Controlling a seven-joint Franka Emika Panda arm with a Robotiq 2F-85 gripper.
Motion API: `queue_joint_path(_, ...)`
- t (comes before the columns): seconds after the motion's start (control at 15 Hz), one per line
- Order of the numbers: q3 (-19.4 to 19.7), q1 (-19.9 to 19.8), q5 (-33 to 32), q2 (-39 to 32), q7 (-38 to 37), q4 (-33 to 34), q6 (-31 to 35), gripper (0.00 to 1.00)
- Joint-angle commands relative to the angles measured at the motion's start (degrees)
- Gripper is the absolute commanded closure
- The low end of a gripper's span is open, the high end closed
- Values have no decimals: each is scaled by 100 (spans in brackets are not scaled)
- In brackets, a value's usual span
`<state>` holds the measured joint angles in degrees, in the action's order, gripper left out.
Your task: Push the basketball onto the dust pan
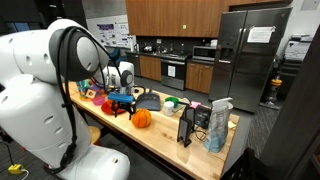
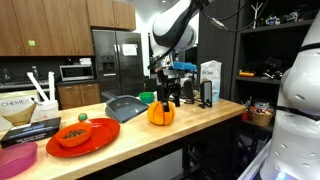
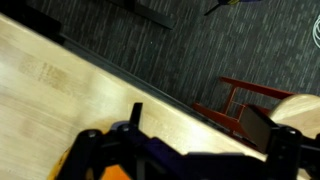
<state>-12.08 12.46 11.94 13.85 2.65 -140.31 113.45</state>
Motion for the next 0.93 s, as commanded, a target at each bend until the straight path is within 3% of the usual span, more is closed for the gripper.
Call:
queue_joint_path(0.0,-140,-23,-529,36,-516,1,74,0)
queue_joint_path(0.33,-261,-101,-1738,-84,-1159,181,88,0)
queue_joint_path(0.87,-218,-86,-2441,-1044,-1383,836,-120,0)
